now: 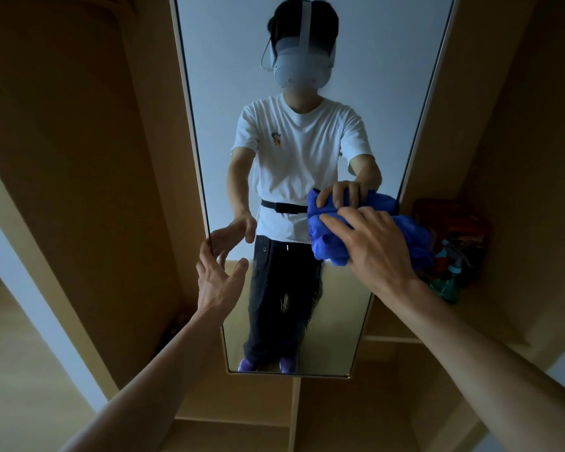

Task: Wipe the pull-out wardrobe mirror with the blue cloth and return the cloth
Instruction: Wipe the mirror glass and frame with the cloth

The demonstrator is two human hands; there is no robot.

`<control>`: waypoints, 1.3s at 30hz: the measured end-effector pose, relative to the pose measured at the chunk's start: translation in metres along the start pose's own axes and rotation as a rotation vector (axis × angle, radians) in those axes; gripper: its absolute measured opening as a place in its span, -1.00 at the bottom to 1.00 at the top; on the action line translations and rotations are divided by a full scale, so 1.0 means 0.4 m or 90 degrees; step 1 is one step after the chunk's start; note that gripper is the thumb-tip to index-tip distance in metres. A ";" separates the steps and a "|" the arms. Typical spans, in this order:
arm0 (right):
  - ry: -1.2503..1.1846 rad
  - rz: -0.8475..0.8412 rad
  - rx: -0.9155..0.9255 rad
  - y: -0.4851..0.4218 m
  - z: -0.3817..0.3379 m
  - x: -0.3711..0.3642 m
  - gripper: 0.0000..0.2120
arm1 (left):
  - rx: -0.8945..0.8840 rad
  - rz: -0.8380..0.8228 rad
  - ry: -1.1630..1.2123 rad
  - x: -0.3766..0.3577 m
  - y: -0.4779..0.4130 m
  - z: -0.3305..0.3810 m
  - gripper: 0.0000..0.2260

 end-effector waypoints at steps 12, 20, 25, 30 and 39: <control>0.012 0.031 -0.005 0.046 0.031 -0.040 -0.40 | -0.019 0.027 0.000 -0.008 0.000 -0.011 -0.25; -0.001 -0.033 -0.006 0.163 0.014 -0.118 -0.51 | -0.021 0.026 0.000 -0.011 0.002 -0.016 -0.25; -0.056 -0.001 -0.043 0.138 0.036 -0.085 -0.53 | -0.021 0.014 0.001 -0.004 0.002 -0.019 -0.25; -0.038 0.109 -0.114 0.088 0.097 -0.008 -0.50 | -0.027 0.016 0.006 -0.003 0.003 -0.018 -0.25; 0.017 0.147 -0.115 0.035 0.119 0.033 -0.53 | -0.038 0.033 0.006 -0.013 -0.002 -0.027 -0.25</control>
Point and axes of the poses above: each hand's wrist, its own y-axis away from the middle knuckle, its own x-axis out of the back of the hand, z = x × y, the point moved 5 cm from there along -y, towards the middle knuckle, and after that the axes turned 9 degrees about y, right-handed, at the moved point
